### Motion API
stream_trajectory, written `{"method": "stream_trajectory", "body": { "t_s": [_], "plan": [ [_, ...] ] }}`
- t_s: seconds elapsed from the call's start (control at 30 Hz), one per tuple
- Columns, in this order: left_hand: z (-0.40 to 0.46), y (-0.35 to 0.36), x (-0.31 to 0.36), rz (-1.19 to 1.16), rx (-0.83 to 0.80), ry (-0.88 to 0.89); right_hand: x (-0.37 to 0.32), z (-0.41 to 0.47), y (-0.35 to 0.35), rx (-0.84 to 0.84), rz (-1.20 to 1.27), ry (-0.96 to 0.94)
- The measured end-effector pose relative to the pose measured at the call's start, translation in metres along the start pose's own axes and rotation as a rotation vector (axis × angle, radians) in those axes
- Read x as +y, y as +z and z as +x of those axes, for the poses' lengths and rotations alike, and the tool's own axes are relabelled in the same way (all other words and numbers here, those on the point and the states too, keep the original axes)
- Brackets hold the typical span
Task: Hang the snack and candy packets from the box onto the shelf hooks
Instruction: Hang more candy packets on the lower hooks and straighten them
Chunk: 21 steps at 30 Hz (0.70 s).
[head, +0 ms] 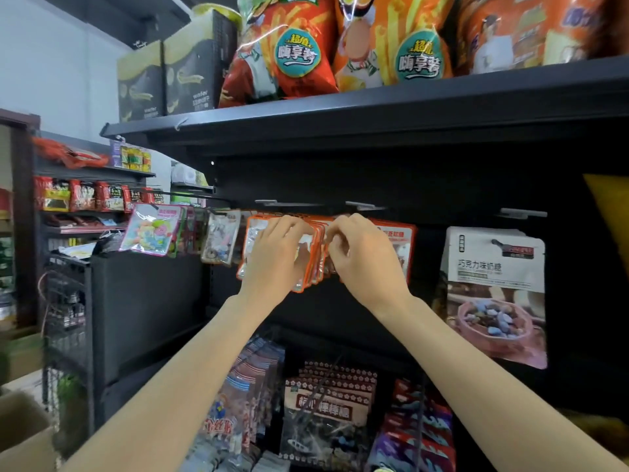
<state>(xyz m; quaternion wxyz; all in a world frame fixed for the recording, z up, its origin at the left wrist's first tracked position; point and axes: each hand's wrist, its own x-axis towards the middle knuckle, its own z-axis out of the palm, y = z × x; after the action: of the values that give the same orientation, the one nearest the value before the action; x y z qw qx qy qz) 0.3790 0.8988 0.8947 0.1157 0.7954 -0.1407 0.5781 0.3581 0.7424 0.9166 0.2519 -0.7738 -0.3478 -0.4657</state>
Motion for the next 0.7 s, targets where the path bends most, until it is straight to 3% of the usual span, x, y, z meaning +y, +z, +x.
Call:
{"method": "stream_trajectory", "body": {
  "t_s": [0.2,0.37,0.43,0.7],
  "plan": [
    [-0.008,-0.025,-0.057,-0.084,-0.107,-0.109,-0.022,0.014,0.046,-0.118,-0.012,0.119],
    [0.006,-0.03,-0.093,-0.012,-0.478,-0.057,-0.02,0.03,0.079,-0.267,-0.167,0.235],
    [0.014,-0.026,-0.102,0.027,-0.55,0.007,-0.018,0.037,0.085,-0.313,-0.2,0.287],
    [0.028,-0.002,-0.113,0.004,-0.539,0.061,-0.016,0.057,0.089,-0.421,-0.284,0.355]
  ]
}}
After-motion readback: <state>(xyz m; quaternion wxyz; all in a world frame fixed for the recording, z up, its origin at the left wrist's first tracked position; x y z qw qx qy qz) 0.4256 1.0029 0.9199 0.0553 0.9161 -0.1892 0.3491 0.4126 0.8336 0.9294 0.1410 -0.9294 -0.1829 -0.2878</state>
